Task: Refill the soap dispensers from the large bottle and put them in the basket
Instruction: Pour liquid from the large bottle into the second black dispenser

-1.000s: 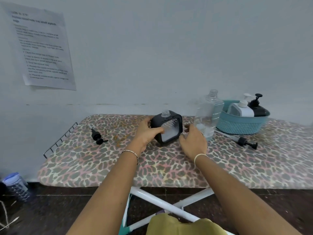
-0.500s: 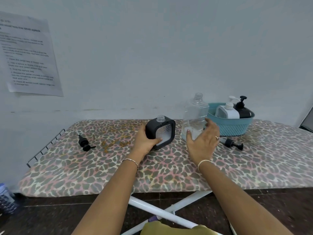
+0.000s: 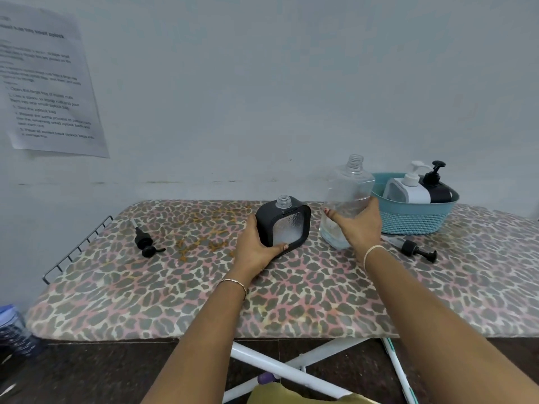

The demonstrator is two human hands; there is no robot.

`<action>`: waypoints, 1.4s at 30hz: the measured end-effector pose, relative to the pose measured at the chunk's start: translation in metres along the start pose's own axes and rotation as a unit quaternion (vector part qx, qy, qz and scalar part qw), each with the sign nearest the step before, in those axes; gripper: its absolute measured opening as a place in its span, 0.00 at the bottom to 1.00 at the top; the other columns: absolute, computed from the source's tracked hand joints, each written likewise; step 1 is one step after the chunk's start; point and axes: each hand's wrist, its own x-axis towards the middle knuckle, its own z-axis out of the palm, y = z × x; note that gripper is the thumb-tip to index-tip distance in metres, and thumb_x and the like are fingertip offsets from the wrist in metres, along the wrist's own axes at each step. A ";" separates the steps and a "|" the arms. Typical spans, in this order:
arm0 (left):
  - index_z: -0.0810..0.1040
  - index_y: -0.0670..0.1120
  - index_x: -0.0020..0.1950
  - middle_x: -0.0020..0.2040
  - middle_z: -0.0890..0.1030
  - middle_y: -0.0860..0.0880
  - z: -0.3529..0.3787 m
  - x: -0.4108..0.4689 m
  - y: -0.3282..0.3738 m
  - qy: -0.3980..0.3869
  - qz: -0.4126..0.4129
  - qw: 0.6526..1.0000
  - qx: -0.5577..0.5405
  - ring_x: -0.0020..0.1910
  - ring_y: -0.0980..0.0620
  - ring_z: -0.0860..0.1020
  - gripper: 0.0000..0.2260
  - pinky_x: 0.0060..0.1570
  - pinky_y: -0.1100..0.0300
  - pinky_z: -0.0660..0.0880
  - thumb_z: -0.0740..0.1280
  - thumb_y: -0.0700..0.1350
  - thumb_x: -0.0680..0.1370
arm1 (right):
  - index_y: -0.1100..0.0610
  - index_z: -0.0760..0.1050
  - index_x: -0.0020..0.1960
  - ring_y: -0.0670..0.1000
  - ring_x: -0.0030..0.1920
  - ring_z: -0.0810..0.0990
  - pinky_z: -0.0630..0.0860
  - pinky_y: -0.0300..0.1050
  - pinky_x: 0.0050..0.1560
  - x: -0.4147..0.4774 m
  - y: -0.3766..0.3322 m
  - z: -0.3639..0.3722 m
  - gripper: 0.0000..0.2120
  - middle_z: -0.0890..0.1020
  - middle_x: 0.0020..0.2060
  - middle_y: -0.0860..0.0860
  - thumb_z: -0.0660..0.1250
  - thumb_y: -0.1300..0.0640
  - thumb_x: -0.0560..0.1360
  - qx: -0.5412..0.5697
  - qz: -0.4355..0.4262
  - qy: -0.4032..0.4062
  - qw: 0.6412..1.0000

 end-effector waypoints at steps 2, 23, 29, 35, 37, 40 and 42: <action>0.66 0.47 0.66 0.61 0.76 0.50 -0.001 0.002 0.002 -0.011 0.002 1.000 0.021 0.59 0.51 0.75 0.34 0.54 0.59 0.72 0.80 0.44 0.66 | 0.54 0.67 0.63 0.54 0.60 0.75 0.73 0.53 0.63 0.002 -0.001 0.001 0.35 0.77 0.59 0.52 0.80 0.49 0.62 -0.002 -0.006 0.003 1.000; 0.64 0.46 0.63 0.57 0.75 0.53 -0.003 0.002 0.004 -0.038 -0.004 0.999 0.023 0.55 0.53 0.74 0.31 0.52 0.60 0.71 0.78 0.44 0.68 | 0.52 0.67 0.71 0.59 0.58 0.73 0.72 0.55 0.58 -0.007 -0.034 -0.019 0.41 0.76 0.59 0.56 0.67 0.75 0.62 -0.356 -0.328 -0.004 0.875; 0.65 0.46 0.63 0.57 0.75 0.52 -0.003 0.002 0.003 -0.034 0.000 0.999 0.032 0.54 0.54 0.73 0.31 0.53 0.59 0.72 0.78 0.44 0.68 | 0.51 0.67 0.71 0.59 0.61 0.72 0.70 0.54 0.59 -0.003 -0.042 -0.020 0.40 0.76 0.60 0.56 0.67 0.74 0.63 -0.401 -0.348 -0.010 0.847; 0.64 0.46 0.62 0.58 0.76 0.51 -0.003 0.003 0.003 -0.033 -0.004 0.999 0.038 0.55 0.52 0.75 0.31 0.53 0.59 0.73 0.79 0.45 0.67 | 0.52 0.68 0.71 0.59 0.60 0.73 0.71 0.54 0.57 -0.001 -0.046 -0.021 0.41 0.77 0.59 0.56 0.69 0.74 0.61 -0.419 -0.365 -0.013 0.832; 0.65 0.46 0.62 0.58 0.76 0.51 -0.003 0.002 0.003 -0.032 -0.003 0.999 0.042 0.54 0.52 0.75 0.31 0.52 0.59 0.73 0.79 0.46 0.67 | 0.52 0.69 0.70 0.59 0.60 0.74 0.71 0.53 0.57 0.000 -0.048 -0.021 0.41 0.77 0.59 0.56 0.69 0.75 0.60 -0.423 -0.370 -0.014 0.827; 0.65 0.46 0.63 0.57 0.76 0.52 -0.004 0.002 0.004 -0.031 -0.004 0.999 0.042 0.53 0.53 0.75 0.31 0.52 0.60 0.72 0.79 0.46 0.67 | 0.53 0.70 0.69 0.60 0.59 0.75 0.71 0.54 0.57 -0.001 -0.051 -0.022 0.41 0.77 0.58 0.57 0.69 0.76 0.59 -0.427 -0.377 -0.010 0.822; 0.65 0.46 0.63 0.58 0.76 0.52 -0.004 0.002 0.004 -0.032 -0.007 0.999 0.039 0.55 0.52 0.75 0.31 0.52 0.60 0.72 0.79 0.46 0.67 | 0.53 0.70 0.69 0.60 0.59 0.75 0.71 0.55 0.57 -0.002 -0.054 -0.023 0.42 0.78 0.58 0.58 0.68 0.77 0.59 -0.434 -0.382 -0.008 0.816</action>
